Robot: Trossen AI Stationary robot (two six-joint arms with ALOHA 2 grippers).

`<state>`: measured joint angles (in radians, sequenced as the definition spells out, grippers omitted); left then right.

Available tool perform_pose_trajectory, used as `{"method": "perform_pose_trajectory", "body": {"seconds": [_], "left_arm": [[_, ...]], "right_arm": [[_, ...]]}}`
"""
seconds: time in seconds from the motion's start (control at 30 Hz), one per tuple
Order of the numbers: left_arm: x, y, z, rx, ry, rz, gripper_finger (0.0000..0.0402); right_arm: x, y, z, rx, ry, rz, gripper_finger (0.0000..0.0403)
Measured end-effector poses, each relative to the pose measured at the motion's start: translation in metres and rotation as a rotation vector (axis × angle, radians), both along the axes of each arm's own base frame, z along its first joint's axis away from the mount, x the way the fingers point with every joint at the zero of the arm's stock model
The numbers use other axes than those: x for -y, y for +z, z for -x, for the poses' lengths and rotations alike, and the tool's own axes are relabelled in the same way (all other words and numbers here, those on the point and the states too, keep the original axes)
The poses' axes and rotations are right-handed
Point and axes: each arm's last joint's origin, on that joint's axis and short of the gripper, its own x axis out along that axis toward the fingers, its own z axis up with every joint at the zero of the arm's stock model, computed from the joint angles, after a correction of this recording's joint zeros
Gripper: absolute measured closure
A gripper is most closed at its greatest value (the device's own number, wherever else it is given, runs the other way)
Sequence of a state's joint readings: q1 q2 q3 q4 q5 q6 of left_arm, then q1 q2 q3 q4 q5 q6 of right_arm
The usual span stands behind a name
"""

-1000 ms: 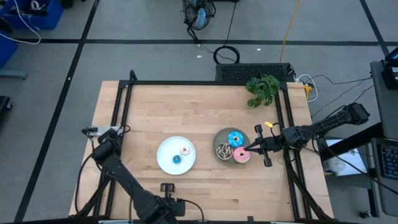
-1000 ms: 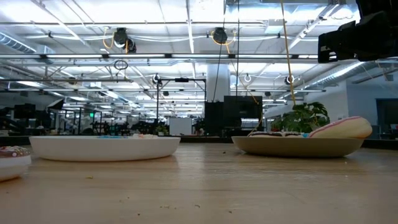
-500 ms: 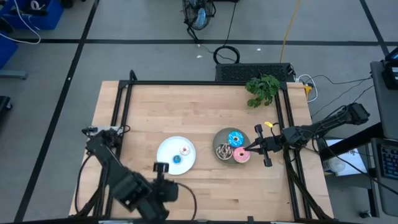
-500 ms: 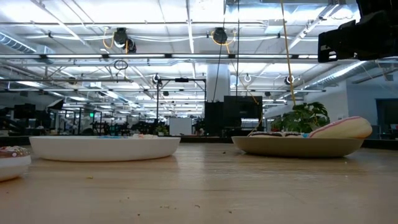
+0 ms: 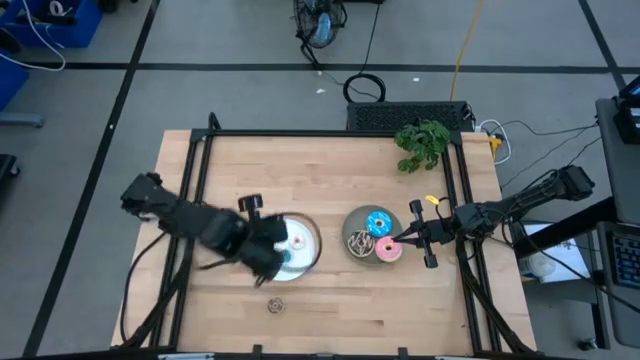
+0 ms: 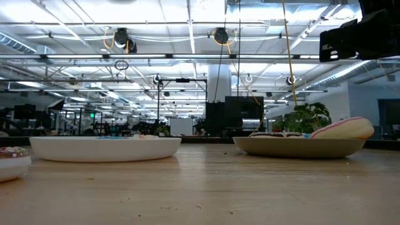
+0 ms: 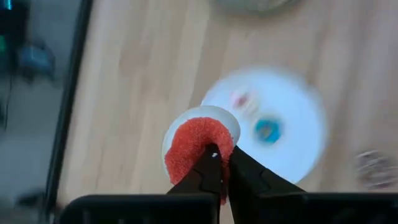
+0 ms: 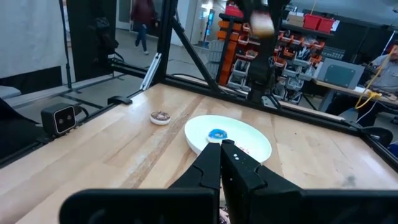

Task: Pick & Place donuts
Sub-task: Put the small orange donut on the white plate

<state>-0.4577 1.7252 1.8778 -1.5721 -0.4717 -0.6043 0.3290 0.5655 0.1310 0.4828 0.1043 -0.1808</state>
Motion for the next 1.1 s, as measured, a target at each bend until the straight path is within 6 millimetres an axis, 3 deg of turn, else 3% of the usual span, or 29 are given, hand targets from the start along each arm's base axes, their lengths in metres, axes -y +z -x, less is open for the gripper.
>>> {"method": "perform_pose_trajectory", "body": {"seconds": [0.1, 0.2, 0.33, 0.5, 0.7, 1.0, 1.1], "left_arm": [[-0.025, -0.042, -0.007, -0.169, 0.076, 0.015, 0.0382], [-0.037, -0.086, -0.012, -0.268, 0.072, 0.048, 0.0390], [-0.038, -0.140, -0.017, -0.257, -0.008, 0.157, 0.0392], [-0.038, -0.182, -0.003, -0.279, 0.000, 0.166, 0.0394], [-0.034, -0.203, 0.007, -0.273, 0.033, 0.199, 0.0384], [-0.030, -0.212, 0.006, -0.238, -0.028, 0.254, 0.0373], [-0.027, -0.212, 0.006, -0.230, -0.060, 0.258, 0.0344]], "right_arm": [[0.000, 0.000, 0.000, 0.001, 0.000, 0.011, 0.0403], [0.000, 0.000, 0.000, 0.002, 0.001, 0.014, 0.0403], [0.000, 0.000, 0.000, 0.002, 0.001, 0.014, 0.0403], [0.000, 0.000, 0.000, 0.002, 0.001, 0.014, 0.0403], [0.000, 0.001, 0.000, 0.014, 0.001, 0.010, 0.0403], [0.000, 0.002, 0.000, 0.023, 0.001, 0.007, 0.0403], [0.000, 0.002, 0.000, 0.023, 0.001, 0.007, 0.0403]]}}
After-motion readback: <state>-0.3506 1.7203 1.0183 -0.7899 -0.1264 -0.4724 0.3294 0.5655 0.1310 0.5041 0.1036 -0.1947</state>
